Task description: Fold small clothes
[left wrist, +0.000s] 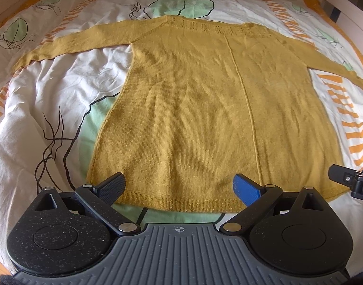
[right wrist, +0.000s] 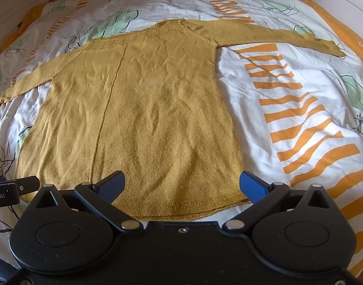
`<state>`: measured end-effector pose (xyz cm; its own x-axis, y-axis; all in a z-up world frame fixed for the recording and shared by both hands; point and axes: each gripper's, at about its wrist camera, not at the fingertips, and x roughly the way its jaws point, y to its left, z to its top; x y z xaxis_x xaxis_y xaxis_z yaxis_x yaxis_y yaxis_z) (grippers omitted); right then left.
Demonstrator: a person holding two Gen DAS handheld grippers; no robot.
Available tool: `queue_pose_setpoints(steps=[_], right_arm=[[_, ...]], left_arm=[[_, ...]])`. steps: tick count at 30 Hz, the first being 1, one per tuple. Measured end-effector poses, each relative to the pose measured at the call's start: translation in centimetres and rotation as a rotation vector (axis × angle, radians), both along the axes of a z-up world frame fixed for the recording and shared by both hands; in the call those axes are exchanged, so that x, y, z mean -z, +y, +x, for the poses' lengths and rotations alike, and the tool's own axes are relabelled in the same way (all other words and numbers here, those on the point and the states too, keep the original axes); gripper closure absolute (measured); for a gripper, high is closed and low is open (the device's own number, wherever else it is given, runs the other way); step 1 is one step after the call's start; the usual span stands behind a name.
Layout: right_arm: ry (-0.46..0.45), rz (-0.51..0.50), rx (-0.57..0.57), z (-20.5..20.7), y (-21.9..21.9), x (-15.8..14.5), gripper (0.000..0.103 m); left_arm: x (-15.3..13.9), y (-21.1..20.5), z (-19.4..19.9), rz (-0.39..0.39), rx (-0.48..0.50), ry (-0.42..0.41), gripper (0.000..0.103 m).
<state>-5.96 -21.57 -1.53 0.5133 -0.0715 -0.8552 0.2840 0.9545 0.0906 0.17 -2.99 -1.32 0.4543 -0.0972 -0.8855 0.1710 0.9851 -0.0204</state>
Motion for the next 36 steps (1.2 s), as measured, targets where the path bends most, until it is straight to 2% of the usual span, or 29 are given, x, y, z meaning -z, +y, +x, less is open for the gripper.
queue_pose_setpoints(steps=[18, 26, 32, 36], right_arm=[[0.018, 0.014, -0.012, 0.4, 0.4, 0.4, 0.001], [0.032, 0.028, -0.017, 0.8, 0.6, 0.8, 0.001], [0.035, 0.090, -0.011, 1.1, 0.5, 1.3, 0.001], [0.009, 0.176, -0.014, 1.1, 0.1, 1.5, 0.001]], left_arm=[[0.2, 0.3, 0.1, -0.017, -0.007, 0.017, 0.004], [0.3, 0.6, 0.4, -0.048, -0.011, 0.019, 0.005], [0.2, 1.0, 0.9, -0.067, -0.020, 0.012, 0.005], [0.5, 1.3, 1.2, -0.095, -0.033, 0.025, 0.005]])
